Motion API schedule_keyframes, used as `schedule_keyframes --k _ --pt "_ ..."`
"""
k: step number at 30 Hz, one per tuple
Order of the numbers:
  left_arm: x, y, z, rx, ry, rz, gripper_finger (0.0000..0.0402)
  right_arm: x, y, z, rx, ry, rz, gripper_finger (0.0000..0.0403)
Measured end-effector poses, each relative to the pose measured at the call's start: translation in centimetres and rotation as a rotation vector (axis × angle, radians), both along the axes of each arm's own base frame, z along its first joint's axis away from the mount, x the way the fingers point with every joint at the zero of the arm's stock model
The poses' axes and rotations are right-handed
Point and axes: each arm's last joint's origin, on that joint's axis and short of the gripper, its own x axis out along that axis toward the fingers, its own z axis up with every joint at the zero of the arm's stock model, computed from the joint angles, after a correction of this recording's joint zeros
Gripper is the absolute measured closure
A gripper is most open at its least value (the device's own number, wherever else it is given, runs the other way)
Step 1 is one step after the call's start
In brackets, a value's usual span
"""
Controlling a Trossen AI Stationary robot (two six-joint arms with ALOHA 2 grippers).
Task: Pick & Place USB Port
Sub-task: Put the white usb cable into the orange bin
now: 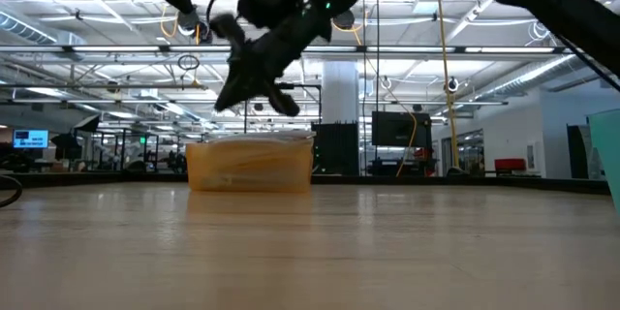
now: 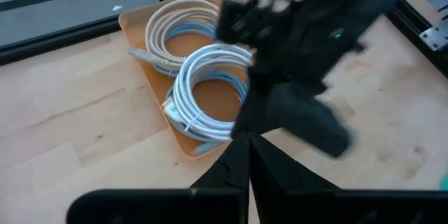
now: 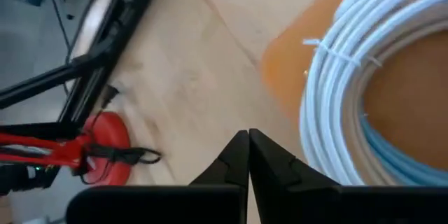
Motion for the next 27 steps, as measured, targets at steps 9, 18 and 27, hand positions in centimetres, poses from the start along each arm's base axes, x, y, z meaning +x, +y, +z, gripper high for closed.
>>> schedule_keyframes --k 9,18,27 --pt "0.0 -0.2 0.0 -0.016 -0.001 -0.012 0.0395 0.3 -0.8 0.0 -0.099 -0.023 -0.058 0.0403" --pt "0.0 -0.2 0.0 -0.008 -0.002 -0.007 0.0396 0.6 -0.7 -1.8 -0.084 0.006 -0.056 0.0403" --pt "-0.1 -0.2 0.0 -0.005 0.004 -0.009 0.0397 0.2 -0.6 -4.1 -0.054 0.054 -0.075 0.0403"
